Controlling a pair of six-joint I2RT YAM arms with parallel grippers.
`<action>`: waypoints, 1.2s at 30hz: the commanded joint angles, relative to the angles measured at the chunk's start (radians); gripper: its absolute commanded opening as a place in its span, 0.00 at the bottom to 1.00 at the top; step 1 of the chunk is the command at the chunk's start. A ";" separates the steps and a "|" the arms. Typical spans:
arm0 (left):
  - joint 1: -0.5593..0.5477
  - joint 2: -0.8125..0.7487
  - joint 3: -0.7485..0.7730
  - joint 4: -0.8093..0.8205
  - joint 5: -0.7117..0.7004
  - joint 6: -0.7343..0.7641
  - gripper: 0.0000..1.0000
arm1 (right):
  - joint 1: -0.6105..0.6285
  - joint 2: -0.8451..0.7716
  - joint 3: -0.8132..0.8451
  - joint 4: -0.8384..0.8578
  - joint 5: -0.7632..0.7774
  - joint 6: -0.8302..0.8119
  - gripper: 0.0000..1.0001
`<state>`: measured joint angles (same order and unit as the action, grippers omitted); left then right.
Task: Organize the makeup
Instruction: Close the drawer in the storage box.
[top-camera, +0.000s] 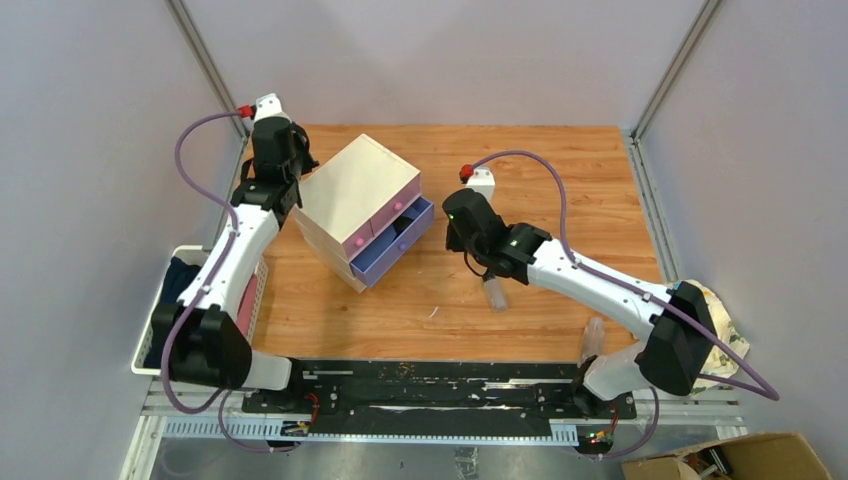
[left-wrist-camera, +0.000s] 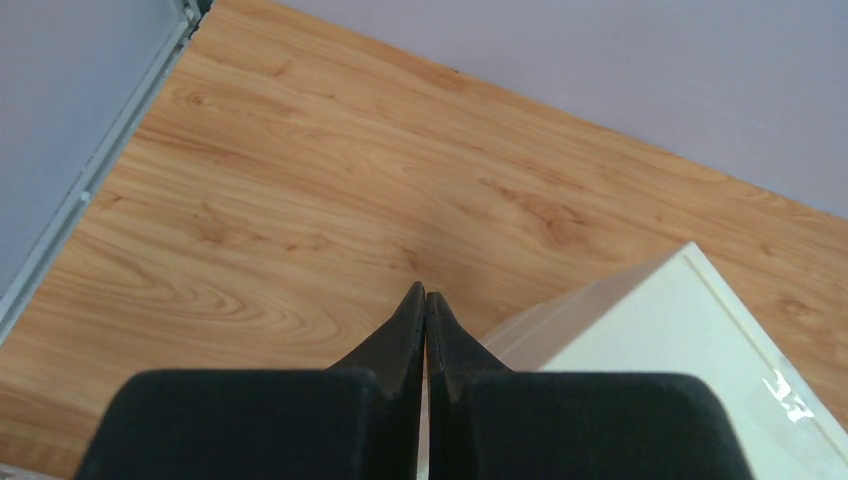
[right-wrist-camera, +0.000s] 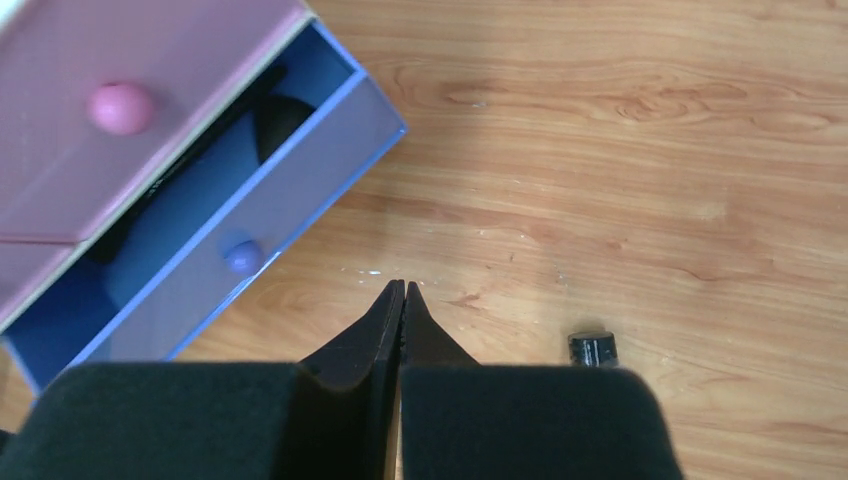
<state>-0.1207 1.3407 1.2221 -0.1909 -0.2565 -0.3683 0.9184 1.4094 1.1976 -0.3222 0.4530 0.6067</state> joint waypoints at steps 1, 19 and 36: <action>0.026 0.097 0.067 -0.017 -0.073 0.039 0.00 | -0.060 0.021 -0.042 0.071 -0.077 0.043 0.00; 0.069 0.216 -0.005 0.052 0.066 0.022 0.00 | -0.151 0.253 -0.022 0.408 -0.531 0.130 0.00; 0.068 0.193 -0.036 0.073 0.112 0.024 0.00 | -0.152 0.476 -0.140 0.968 -0.801 0.387 0.00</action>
<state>-0.0433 1.5631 1.2152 -0.0765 -0.1940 -0.3542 0.7738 1.8511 1.0859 0.4225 -0.2779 0.9112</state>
